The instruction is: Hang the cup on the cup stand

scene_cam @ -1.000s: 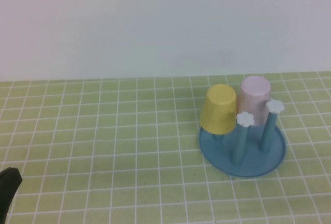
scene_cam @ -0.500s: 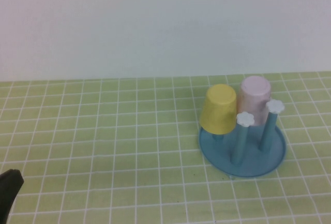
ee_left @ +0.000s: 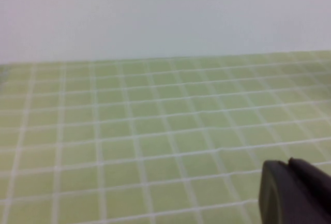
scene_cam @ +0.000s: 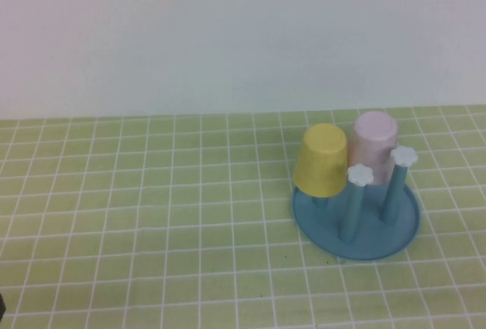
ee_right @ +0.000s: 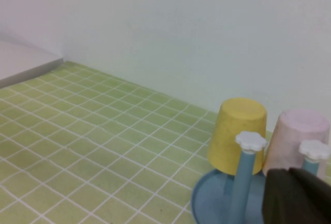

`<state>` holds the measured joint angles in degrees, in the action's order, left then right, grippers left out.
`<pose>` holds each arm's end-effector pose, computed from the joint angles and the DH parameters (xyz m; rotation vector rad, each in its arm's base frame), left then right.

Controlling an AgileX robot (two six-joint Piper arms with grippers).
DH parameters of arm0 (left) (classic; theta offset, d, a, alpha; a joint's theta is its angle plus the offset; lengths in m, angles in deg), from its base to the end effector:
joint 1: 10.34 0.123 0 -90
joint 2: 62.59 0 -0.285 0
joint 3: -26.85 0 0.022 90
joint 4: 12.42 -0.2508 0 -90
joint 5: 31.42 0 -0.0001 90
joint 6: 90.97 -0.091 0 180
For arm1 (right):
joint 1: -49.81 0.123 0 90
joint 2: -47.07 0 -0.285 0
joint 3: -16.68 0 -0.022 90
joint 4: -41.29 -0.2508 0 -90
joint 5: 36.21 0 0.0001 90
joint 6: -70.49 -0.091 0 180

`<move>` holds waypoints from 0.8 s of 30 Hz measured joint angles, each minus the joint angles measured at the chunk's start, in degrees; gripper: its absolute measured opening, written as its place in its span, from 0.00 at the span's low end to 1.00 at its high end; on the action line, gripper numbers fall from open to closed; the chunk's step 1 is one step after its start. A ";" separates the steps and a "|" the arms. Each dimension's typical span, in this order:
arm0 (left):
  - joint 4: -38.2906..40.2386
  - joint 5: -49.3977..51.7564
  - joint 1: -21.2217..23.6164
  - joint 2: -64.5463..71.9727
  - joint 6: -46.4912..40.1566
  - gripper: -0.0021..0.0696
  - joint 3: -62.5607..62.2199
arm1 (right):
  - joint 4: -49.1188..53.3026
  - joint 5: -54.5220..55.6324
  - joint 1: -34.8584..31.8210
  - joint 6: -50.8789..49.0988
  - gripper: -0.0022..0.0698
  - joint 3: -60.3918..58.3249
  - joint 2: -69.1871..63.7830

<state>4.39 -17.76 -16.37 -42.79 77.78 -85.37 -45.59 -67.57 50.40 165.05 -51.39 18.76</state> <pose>0.0696 -0.0136 0.2352 0.0640 1.7599 -0.2016 0.0772 0.0482 0.2410 -0.5285 1.6239 0.3686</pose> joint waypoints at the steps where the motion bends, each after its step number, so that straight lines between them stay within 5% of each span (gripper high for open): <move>1: -4.72 -1.34 0.00 -1.31 4.70 0.03 1.44 | 0.00 0.00 0.00 0.00 0.04 0.00 0.00; 4: -12.43 -5.49 0.00 -4.88 11.25 0.03 5.60 | 0.00 0.00 0.00 0.00 0.04 0.00 0.00; 24: -13.97 3.56 0.00 -11.73 10.75 0.03 11.23 | -0.09 0.00 0.00 0.00 0.04 0.00 0.00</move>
<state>-9.58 -14.20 -16.37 -54.52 88.54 -74.14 -45.68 -67.57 50.40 165.05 -51.39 18.76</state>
